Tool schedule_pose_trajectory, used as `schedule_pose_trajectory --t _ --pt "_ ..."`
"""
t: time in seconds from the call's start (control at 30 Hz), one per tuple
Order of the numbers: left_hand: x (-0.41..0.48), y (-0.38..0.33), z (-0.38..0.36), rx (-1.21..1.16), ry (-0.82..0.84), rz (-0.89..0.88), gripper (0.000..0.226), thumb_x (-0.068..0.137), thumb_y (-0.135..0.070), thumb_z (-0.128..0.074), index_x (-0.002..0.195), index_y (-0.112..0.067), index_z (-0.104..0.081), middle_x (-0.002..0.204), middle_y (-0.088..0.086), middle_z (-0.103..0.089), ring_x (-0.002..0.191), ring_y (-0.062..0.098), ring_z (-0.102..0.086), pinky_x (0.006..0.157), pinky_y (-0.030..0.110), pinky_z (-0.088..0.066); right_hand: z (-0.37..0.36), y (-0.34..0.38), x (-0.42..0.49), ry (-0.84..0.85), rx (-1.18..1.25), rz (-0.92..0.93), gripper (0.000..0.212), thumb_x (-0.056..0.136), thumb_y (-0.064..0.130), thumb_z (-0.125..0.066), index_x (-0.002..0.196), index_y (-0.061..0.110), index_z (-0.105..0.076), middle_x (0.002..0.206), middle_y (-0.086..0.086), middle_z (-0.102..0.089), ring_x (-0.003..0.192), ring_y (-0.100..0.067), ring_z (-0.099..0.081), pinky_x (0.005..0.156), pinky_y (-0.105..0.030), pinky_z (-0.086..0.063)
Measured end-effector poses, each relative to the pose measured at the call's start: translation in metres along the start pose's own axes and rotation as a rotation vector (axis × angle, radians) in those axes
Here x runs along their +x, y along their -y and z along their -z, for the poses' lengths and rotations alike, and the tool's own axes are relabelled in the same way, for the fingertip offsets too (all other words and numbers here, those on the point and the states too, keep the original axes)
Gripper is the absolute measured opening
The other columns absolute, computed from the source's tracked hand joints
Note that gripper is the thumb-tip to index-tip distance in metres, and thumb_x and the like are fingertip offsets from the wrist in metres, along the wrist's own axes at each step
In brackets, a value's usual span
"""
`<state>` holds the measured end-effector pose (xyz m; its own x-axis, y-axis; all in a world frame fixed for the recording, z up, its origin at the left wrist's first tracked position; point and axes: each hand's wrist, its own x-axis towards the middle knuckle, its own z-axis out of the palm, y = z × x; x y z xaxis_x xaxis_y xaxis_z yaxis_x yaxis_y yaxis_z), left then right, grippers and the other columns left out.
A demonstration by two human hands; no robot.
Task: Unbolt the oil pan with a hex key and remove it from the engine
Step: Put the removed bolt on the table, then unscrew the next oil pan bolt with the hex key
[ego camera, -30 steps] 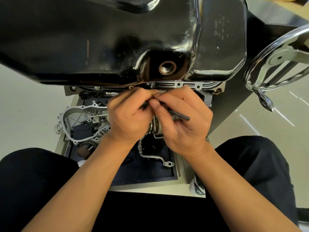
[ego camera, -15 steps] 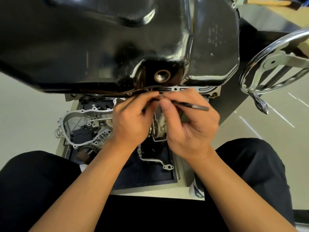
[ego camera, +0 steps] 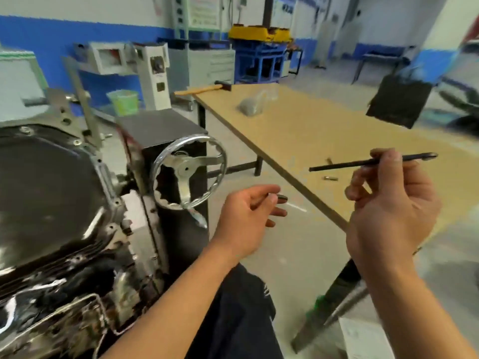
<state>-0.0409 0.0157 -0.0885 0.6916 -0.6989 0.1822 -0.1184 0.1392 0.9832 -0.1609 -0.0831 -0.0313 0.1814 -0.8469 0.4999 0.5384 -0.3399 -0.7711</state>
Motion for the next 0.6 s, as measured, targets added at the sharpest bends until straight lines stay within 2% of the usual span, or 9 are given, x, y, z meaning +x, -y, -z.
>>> schedule_pose_trajectory --t 0.1,0.17,0.27,0.37,0.5,0.6 --pt "0.059 -0.003 -0.077 0.207 0.114 -0.046 0.011 0.1 -0.02 -0.054 0.103 -0.026 -0.064 0.091 -0.011 -0.076 0.082 0.0 -0.07 0.067 0.017 -0.053 0.053 0.003 0.036 -0.108 -0.078 0.033 0.029 0.1 0.026 -0.054 0.076 0.028 -0.071 0.063 0.008 -0.062 0.056 -0.009 -0.053 0.051 -0.025 -0.04" --pt "0.091 0.003 -0.117 0.402 0.098 -0.102 0.009 0.097 -0.024 -0.059 0.099 -0.022 -0.068 0.088 -0.01 -0.075 0.08 0.0 -0.067 0.072 0.019 -0.052 0.082 0.0 0.054 -0.16 -0.152 0.031 0.028 0.1 0.026 -0.054 0.077 0.028 -0.07 0.062 0.008 -0.061 0.057 -0.009 -0.053 0.051 -0.023 -0.041" --pt "0.122 0.019 -0.15 0.593 0.018 -0.174 0.014 0.091 -0.021 -0.069 0.102 -0.017 -0.076 0.095 -0.003 -0.075 0.083 0.007 -0.065 0.077 0.02 -0.053 0.118 -0.01 0.072 -0.203 -0.245 0.024 0.028 0.1 0.028 -0.057 0.076 0.031 -0.072 0.063 0.008 -0.063 0.06 -0.009 -0.055 0.053 -0.02 -0.044" --pt "0.14 0.033 -0.161 0.664 -0.014 -0.184 0.019 0.087 -0.017 -0.074 0.105 -0.014 -0.077 0.098 0.0 -0.076 0.088 0.012 -0.067 0.086 0.028 -0.056 0.139 -0.021 0.084 -0.212 -0.279 0.026 0.025 0.097 0.034 -0.059 0.076 0.038 -0.074 0.067 0.008 -0.064 0.065 -0.01 -0.057 0.057 -0.019 -0.046" --pt "0.155 0.039 -0.166 0.672 0.011 -0.171 0.023 0.082 -0.017 -0.078 0.105 -0.015 -0.077 0.085 -0.003 -0.072 0.08 0.011 -0.065 0.082 0.025 -0.055 0.145 -0.037 0.092 -0.214 -0.325 0.01 0.022 0.092 0.041 -0.06 0.075 0.038 -0.073 0.068 0.008 -0.064 0.066 -0.012 -0.058 0.058 -0.022 -0.046" --pt "0.157 0.04 -0.162 0.661 0.02 -0.149 0.033 0.081 -0.013 -0.078 0.113 -0.012 -0.073 0.087 0.0 -0.073 0.082 0.013 -0.066 0.086 0.026 -0.054 0.139 -0.049 0.088 -0.142 -0.368 -0.02 0.024 0.096 0.037 -0.06 0.076 0.034 -0.072 0.067 0.007 -0.064 0.064 -0.009 -0.057 0.057 -0.02 -0.045"
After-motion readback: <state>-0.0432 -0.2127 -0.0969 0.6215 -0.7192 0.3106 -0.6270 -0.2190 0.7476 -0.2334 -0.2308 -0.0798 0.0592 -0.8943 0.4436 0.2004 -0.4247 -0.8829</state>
